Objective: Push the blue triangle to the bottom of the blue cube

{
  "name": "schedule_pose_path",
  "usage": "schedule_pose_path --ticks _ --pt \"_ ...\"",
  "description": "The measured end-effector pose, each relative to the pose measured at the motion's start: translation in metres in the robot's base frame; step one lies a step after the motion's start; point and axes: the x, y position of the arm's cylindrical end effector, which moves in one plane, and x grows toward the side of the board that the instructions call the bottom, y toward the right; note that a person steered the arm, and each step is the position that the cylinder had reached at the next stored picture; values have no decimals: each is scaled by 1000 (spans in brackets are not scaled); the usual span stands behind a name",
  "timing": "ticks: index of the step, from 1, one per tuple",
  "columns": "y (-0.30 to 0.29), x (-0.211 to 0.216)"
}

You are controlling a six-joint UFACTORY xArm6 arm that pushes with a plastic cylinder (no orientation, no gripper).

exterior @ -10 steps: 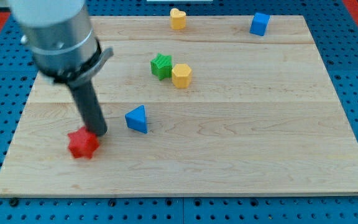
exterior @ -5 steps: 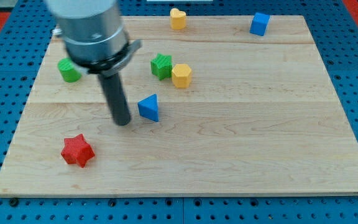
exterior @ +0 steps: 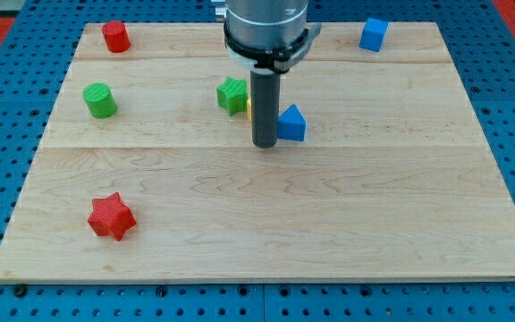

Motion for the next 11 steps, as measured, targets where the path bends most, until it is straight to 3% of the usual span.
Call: schedule_pose_path --ticks 1,3,10,11 --pt "7 -9" --pt "90 -2" --pt "85 0" --pt "80 -17"
